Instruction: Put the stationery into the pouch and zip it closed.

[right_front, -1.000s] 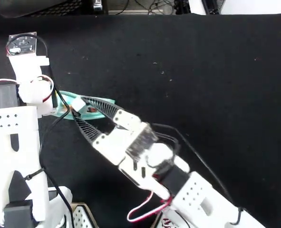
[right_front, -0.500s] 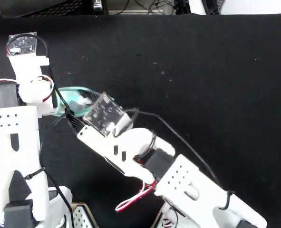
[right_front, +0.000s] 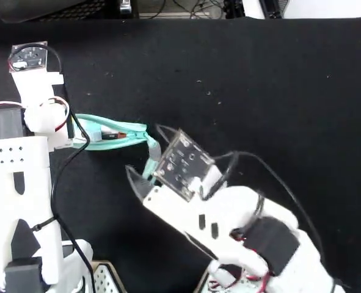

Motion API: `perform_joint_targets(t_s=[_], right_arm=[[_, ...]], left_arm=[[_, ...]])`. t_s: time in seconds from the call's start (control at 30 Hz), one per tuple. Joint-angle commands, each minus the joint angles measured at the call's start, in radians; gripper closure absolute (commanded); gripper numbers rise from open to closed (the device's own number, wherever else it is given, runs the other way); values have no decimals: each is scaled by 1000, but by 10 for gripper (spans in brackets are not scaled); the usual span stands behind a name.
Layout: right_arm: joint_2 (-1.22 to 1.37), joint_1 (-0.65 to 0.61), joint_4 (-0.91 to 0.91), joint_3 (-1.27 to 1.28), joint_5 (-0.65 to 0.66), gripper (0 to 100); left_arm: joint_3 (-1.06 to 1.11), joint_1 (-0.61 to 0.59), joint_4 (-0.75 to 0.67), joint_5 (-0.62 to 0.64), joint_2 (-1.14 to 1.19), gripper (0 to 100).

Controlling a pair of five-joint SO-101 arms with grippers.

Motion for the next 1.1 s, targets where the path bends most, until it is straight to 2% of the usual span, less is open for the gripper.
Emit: perform_joint_targets(t_s=[0.0,0.17,0.3,0.47,0.6,0.73,0.8,0.93,1.07], right_arm=[[-71,83,-117,225,-2,709],[-97,124,-413,476,-2,712],[-73,140,-537,530,-2,713],[-59,233,-578,530,6,713],[-58,270,-580,536,103,713],[-58,269,-585,527,126,727],[-58,269,-585,515,129,779],[-59,242,-582,504,239,863],[-58,173,-575,515,273,826]], left_arm=[[-5,-13,9,11,9,970],[-5,-18,9,11,9,970],[-4,-19,9,11,9,970],[-4,-19,9,11,9,970],[-7,-18,9,11,9,970],[-7,-16,9,11,9,970],[-7,-19,9,11,9,970],[-7,-19,9,11,9,970],[-7,-19,9,11,9,970]])
